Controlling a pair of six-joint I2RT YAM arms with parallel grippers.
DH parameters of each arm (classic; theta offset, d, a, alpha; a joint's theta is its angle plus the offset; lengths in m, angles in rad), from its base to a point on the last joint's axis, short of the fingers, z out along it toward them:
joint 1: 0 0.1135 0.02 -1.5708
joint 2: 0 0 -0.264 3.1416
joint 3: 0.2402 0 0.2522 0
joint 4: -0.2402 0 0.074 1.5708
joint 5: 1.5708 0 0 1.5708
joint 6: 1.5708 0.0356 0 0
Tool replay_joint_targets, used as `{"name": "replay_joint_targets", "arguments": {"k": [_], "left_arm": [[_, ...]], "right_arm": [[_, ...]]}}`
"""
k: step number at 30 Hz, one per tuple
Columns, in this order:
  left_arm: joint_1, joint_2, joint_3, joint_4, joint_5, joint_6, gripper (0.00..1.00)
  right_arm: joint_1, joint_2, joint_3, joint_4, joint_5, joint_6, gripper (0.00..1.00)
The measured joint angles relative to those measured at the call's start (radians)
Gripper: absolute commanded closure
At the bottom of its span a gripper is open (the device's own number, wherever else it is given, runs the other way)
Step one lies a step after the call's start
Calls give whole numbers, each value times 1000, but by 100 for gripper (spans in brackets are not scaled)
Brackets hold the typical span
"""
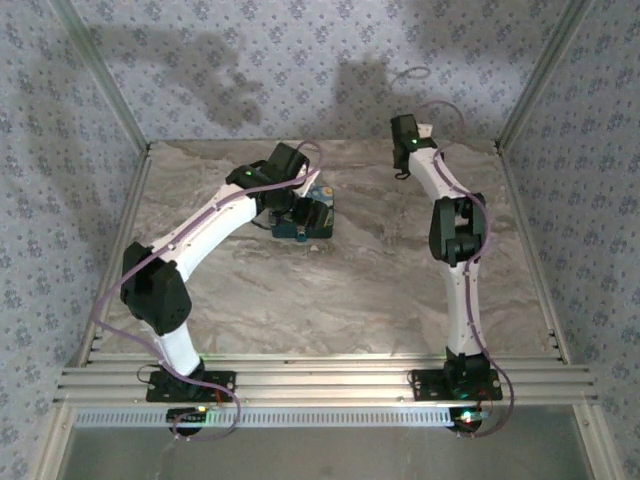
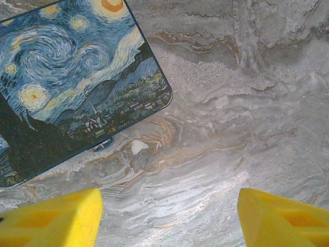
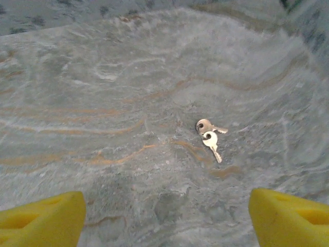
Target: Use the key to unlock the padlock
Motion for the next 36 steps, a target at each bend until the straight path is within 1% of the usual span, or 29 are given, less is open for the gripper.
{"name": "replay_joint_targets", "arguments": {"k": [7,11,16,24,30,34,36], "left_arm": [[0,13,0,0,0,0,30],[0,21,0,-1,0,0,30],[0,20,-5,-2,-8,2,30],[0,20,-18,-4,-16,9,30],[0,20,-38,-4,-16,16,30],[0,20,-46,-3,-14,16,30],[0,20,-46,-1,-14,16,30]], "right_arm": [[-90,92,47,-13,-122,218,23],[-116,165,129,-17,-184,324,27],[-140,188,179,-10,-256,416,28],[-151,193,196,-16,-286,452,29],[-152,230,272,-46,-286,442,29],[-153,231,273,-51,-289,422,29],[-152,217,234,-25,-287,410,30]]}}
